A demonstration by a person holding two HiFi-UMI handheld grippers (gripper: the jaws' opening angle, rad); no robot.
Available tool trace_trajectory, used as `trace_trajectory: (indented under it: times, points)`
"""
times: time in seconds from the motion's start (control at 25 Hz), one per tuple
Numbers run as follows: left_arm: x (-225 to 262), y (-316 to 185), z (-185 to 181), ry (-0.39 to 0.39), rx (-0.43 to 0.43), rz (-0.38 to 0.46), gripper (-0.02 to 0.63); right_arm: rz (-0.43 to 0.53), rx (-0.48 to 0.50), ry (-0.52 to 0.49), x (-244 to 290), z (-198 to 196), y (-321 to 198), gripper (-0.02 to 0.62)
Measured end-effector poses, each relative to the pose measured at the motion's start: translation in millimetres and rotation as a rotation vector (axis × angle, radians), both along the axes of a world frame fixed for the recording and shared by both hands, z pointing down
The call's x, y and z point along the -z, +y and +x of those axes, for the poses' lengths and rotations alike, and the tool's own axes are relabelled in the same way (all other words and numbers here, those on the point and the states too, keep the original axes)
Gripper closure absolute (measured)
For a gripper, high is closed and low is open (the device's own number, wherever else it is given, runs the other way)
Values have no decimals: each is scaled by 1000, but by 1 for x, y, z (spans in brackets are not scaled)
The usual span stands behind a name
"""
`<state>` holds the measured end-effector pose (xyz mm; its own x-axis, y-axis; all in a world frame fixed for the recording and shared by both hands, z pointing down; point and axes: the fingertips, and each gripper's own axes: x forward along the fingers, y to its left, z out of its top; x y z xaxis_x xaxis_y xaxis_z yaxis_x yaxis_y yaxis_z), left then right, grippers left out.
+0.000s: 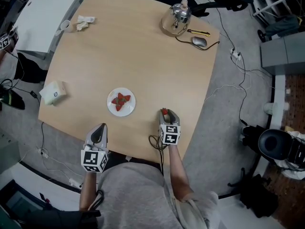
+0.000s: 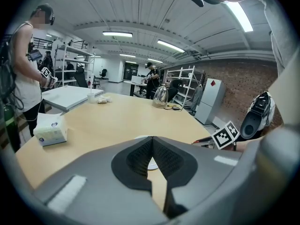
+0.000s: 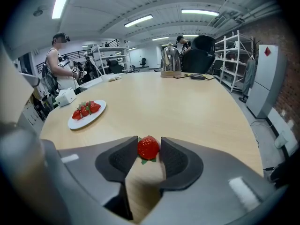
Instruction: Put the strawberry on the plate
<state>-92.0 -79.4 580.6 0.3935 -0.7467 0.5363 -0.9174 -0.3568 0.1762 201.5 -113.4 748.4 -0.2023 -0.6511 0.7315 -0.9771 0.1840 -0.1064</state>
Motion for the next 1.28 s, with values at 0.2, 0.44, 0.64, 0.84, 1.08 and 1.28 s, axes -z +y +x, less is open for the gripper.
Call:
trace_trajectory:
  times: [0.2, 0.44, 0.64, 0.84, 1.08, 1.28]
  points:
    - [-1, 0, 1, 2, -4, 2, 586, -1, -1, -3, -1, 0, 1, 439]
    - [2, 1, 0, 7, 0, 11, 586, 17, 2, -8, 6, -2, -2, 440]
    - [3, 5, -4, 13, 12, 16, 586, 34, 28, 3, 12, -9, -4, 440]
    - [5, 8, -11, 17, 32, 26, 586, 55, 87, 3, 24, -26, -6, 440]
    - [8, 16, -23, 22, 62, 40, 586, 85, 152, -4, 38, -50, -8, 440]
    - [11, 25, -39, 26, 105, 48, 586, 100, 220, -7, 45, -75, -12, 440]
